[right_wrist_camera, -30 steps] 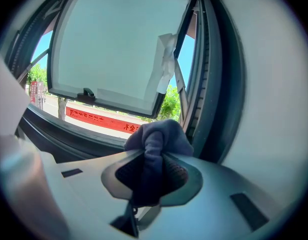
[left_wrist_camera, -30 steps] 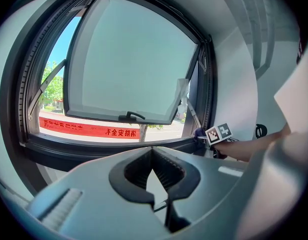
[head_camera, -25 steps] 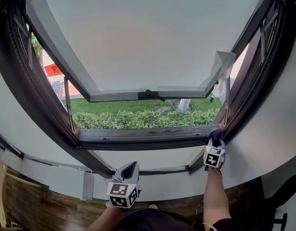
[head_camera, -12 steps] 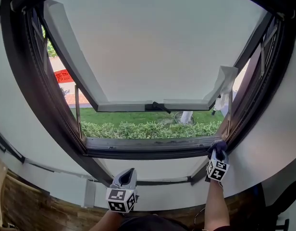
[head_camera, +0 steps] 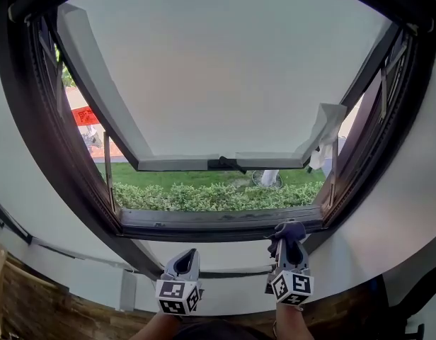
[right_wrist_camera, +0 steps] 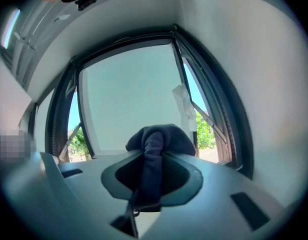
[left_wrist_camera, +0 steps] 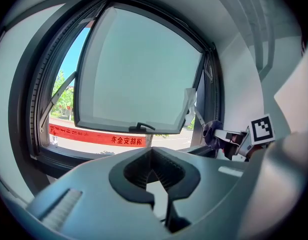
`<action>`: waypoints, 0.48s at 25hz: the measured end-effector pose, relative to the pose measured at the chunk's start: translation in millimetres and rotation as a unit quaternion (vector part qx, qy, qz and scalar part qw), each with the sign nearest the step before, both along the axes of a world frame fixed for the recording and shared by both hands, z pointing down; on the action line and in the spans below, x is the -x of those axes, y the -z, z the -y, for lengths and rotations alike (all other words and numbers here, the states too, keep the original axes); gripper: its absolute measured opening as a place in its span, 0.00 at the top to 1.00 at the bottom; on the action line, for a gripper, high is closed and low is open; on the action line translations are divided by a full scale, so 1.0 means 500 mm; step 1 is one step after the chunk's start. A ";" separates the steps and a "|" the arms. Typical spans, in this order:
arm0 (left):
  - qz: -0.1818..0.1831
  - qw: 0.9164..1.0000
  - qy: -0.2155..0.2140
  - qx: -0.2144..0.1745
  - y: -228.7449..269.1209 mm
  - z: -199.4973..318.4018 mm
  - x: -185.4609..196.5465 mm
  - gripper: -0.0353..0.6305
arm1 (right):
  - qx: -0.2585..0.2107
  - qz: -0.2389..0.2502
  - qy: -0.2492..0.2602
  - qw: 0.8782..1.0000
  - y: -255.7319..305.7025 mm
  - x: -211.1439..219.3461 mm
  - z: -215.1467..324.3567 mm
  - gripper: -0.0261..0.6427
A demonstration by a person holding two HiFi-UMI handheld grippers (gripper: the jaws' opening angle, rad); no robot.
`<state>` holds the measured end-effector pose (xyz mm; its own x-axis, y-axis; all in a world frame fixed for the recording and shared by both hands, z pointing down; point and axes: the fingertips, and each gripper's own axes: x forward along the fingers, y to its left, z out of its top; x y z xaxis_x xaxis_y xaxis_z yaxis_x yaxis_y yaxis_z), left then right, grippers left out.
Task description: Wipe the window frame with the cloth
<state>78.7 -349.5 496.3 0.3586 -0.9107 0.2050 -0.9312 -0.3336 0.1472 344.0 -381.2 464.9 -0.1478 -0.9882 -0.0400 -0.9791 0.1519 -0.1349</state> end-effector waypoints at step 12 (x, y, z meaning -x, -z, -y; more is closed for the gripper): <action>0.004 1.000 -0.006 -0.005 0.004 0.017 -0.018 0.94 | 0.006 -0.033 0.066 0.997 -0.024 0.106 -0.017 0.84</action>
<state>87.7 -357.8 494.4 0.3684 -0.9083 0.1981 -0.9281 -0.3468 0.1357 291.2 -372.8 476.9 -0.2790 -0.9602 -0.0135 -0.9574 0.2792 -0.0736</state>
